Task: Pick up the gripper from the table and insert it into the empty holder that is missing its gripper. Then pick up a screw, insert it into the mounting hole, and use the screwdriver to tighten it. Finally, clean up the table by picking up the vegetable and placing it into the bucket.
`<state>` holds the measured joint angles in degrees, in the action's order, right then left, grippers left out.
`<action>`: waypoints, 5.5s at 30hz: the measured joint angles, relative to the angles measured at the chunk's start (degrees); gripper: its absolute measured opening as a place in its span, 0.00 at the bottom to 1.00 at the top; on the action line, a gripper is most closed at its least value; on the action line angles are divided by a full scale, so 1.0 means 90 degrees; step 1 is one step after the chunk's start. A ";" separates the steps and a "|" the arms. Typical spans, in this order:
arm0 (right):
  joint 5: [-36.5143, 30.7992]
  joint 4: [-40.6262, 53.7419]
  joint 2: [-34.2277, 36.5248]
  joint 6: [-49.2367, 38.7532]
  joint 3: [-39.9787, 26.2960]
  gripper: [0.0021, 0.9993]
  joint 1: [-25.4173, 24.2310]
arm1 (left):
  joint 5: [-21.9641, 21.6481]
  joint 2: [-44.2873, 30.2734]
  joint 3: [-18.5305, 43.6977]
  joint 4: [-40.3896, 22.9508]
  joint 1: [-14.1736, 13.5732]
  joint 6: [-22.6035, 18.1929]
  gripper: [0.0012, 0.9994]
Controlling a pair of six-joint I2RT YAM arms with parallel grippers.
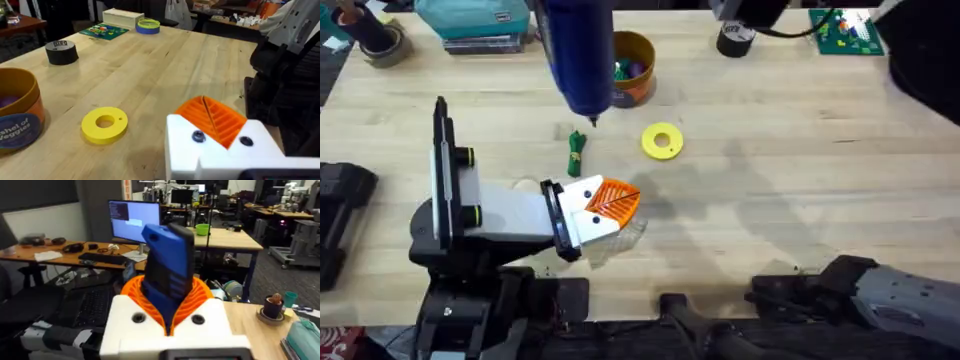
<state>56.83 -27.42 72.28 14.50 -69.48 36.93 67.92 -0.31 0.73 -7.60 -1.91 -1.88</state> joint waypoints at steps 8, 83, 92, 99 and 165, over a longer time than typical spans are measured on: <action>0.0249 -0.0395 -0.0001 -0.0233 0.0373 0.02 0.0215 | 0.0000 -0.0001 0.0000 0.0000 0.0000 -0.0001 0.01; -0.0050 -0.2433 0.0493 -0.0284 0.2167 0.02 0.0809 | -0.0001 -0.0001 0.0000 0.0000 0.0000 0.0000 0.01; -0.0050 -0.2432 0.0537 -0.0284 0.2177 0.02 0.0814 | 0.0000 -0.0001 0.0000 0.0000 0.0000 -0.0001 0.01; -0.0050 -0.2431 0.0537 -0.0335 0.2269 0.02 0.0814 | 0.0000 0.0000 0.0000 0.0000 0.0000 0.0000 0.01; -0.0062 -0.2343 0.0647 -0.0588 0.2337 0.02 0.0813 | 0.0000 -0.0001 0.0000 0.0000 0.0000 0.0001 0.01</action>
<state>56.27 -48.51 78.11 9.21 -48.45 44.24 67.92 -0.32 0.73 -7.60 -1.91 -1.87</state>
